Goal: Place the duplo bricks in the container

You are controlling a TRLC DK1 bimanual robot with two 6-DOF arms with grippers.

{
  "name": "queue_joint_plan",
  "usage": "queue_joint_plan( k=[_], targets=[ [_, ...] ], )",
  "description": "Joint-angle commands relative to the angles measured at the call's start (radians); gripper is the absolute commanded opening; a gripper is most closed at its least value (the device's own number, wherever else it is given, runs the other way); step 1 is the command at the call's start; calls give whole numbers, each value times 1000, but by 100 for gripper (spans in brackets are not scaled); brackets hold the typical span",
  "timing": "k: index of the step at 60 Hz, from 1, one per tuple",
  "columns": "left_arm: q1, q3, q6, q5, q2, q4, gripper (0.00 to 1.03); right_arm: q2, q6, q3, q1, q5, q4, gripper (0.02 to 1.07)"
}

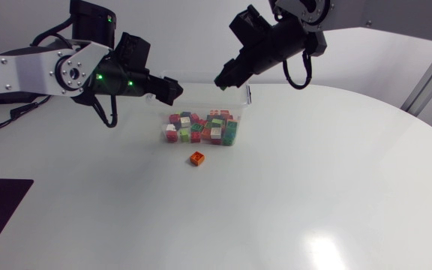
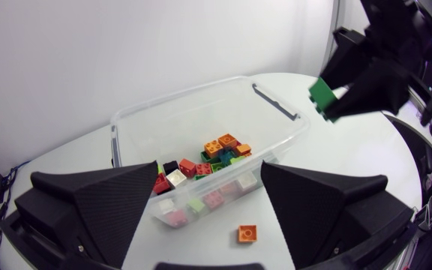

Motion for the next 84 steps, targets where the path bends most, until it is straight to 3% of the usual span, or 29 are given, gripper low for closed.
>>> queue_joint_plan(
  k=[1,27,37,47,50,56,59,78,84],
  targets=[
    [-19,-71,8,-6,-52,-21,97,53,51,50,-4,-5,24,26],
    [-96,-332,41,-10,-147,-32,96,212,165,153,-27,9,202,26],
    [-128,-384,41,-33,-83,34,96,277,192,188,-39,23,259,26],
    [-147,-338,44,-69,42,66,96,329,209,219,-37,41,285,27],
    [-156,-321,44,-85,78,79,96,336,212,225,-36,46,286,37],
    [-162,-278,42,-92,154,95,96,344,215,228,-31,72,288,83],
    [-162,-261,39,-93,184,106,96,339,217,225,-30,78,288,102],
    [-145,-140,28,-124,341,146,96,139,217,20,-27,101,368,103],
    [-142,-111,27,-125,374,148,91,57,215,-71,-33,101,394,103]
  ],
)
